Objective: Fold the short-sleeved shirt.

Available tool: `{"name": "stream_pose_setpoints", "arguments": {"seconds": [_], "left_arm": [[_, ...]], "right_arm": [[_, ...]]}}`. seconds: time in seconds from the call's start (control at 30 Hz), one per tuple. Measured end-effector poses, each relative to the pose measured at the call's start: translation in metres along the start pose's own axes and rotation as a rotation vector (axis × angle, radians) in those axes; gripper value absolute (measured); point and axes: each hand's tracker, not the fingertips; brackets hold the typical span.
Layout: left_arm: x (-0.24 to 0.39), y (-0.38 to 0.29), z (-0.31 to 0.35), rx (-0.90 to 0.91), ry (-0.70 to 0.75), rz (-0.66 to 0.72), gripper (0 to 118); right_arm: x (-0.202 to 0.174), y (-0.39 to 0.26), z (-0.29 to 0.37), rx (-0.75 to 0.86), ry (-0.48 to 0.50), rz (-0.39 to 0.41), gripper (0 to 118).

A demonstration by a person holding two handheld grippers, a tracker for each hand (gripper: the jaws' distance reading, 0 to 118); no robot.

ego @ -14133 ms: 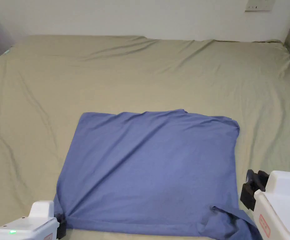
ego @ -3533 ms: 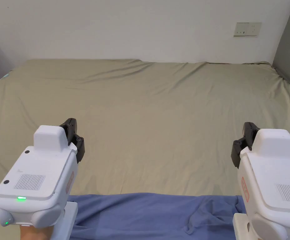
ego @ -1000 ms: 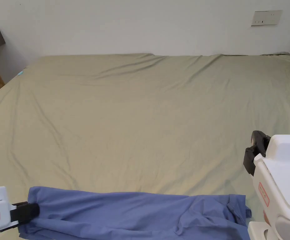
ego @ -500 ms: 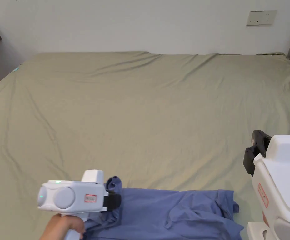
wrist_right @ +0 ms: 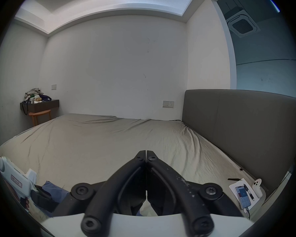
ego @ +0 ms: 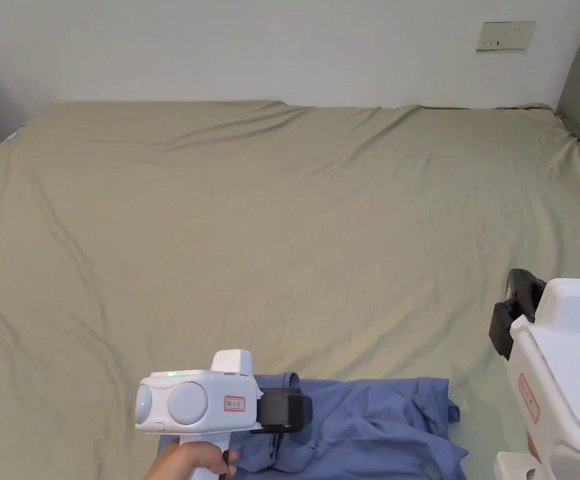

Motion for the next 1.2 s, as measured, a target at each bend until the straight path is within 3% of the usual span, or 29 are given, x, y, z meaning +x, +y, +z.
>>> {"name": "stream_pose_setpoints", "arguments": {"seconds": [0.13,0.2,0.27,0.33,0.37,0.63,1.0,1.07,1.2], "left_arm": [[-0.001,0.004,0.034,0.165,0.045,-0.038,111],[0.0,0.002,0.052,0.289,0.1,-0.082,96],[-0.002,-0.001,0.063,0.349,0.163,-0.126,57],[-0.004,-0.003,0.063,0.358,0.232,-0.184,7],[-0.006,-0.005,0.062,0.354,0.252,-0.207,1],[-0.01,-0.034,0.01,0.234,0.279,-0.244,0],[0.039,-0.078,-0.062,0.037,0.154,-0.291,0],[0.045,-0.085,-0.069,0.079,0.231,-0.333,0],[0.038,-0.074,-0.057,0.045,0.166,-0.26,0]], "right_arm": [[0.0,0.0,-0.001,-0.002,0.0,-0.001,1],[0.0,0.001,-0.002,-0.002,0.002,-0.001,1],[-0.001,0.001,-0.002,0.0,0.005,-0.001,1],[-0.001,0.002,-0.002,0.001,0.005,-0.001,1],[-0.001,0.002,-0.002,0.001,0.006,-0.003,1],[0.0,0.0,-0.002,-0.007,0.009,-0.003,1],[0.018,-0.006,0.003,-0.028,-0.029,-0.032,1],[0.018,-0.006,0.003,-0.029,-0.034,-0.033,1],[0.017,-0.005,0.004,-0.026,-0.031,-0.036,1]]}}
